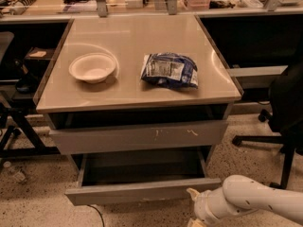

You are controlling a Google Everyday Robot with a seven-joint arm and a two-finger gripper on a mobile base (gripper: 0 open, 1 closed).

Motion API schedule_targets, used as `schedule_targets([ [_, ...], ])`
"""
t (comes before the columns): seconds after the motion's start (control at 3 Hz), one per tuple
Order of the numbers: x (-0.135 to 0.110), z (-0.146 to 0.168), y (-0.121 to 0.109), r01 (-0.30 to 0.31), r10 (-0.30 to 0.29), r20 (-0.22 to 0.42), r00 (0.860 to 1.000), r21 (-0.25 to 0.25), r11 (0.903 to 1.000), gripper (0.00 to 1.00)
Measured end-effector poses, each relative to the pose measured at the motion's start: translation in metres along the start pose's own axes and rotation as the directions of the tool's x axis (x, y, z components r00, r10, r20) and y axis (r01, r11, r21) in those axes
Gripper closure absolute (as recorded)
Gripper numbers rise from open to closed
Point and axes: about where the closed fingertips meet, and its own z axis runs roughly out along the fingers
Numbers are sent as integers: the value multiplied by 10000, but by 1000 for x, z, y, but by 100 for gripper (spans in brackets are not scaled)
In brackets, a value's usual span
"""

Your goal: Close middle drawer

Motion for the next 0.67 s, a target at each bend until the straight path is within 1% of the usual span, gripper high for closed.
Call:
schedule_targets([
  [0.33, 0, 0, 0, 0, 0, 0, 10000, -1, 10000, 0],
  [0.67, 0, 0, 0, 0, 0, 0, 10000, -1, 10000, 19],
])
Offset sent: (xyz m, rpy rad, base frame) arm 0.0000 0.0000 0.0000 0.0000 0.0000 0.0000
